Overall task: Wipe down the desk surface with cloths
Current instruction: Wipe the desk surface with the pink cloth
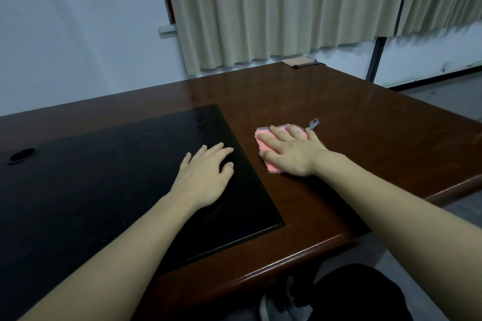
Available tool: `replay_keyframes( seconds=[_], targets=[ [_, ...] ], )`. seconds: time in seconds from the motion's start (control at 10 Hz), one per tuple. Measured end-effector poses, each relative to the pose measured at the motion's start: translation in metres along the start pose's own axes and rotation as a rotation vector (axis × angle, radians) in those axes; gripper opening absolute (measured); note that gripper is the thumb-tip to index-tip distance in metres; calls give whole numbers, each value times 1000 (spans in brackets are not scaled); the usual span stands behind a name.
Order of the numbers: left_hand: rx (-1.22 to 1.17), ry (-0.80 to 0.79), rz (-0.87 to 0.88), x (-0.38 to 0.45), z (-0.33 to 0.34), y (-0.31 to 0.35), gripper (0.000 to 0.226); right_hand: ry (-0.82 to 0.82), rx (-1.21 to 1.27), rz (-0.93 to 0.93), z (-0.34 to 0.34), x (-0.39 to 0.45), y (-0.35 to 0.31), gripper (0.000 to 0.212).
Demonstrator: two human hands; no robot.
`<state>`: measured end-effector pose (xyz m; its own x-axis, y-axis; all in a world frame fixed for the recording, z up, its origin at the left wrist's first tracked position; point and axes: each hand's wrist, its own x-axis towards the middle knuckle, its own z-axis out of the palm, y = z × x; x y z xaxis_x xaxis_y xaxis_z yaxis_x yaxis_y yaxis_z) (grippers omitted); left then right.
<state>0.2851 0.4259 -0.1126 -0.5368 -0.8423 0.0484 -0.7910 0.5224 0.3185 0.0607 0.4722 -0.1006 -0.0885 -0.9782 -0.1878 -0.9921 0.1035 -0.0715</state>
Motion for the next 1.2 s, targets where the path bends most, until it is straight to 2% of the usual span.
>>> replay_keyframes(
  seconds=[0.1, 0.3, 0.4, 0.6, 0.8, 0.9, 1.2],
  targets=[
    [10, -7, 4, -1, 0, 0, 48, 11, -9, -65, 5, -32, -4, 60],
    [21, -5, -3, -4, 1, 3, 48, 7, -56, -220, 24, -138, -11, 74],
    [26, -8, -6, -4, 1, 4, 49, -24, -44, -225, 25, -150, -6, 69],
    [35, 1, -8, -3, 2, 3, 49, -15, -49, -174, 12, -95, 13, 74],
    [36, 7, -8, -1, 2, 2, 49, 14, -2, 31, -6, -2, 39, 59],
    [37, 3, -6, 0, 2, 2, 48, 4, 8, 55, -4, 7, 36, 60],
    [42, -16, 58, 4, -5, 13, 50, 4, -49, -211, 22, -140, 6, 63]
  ],
)
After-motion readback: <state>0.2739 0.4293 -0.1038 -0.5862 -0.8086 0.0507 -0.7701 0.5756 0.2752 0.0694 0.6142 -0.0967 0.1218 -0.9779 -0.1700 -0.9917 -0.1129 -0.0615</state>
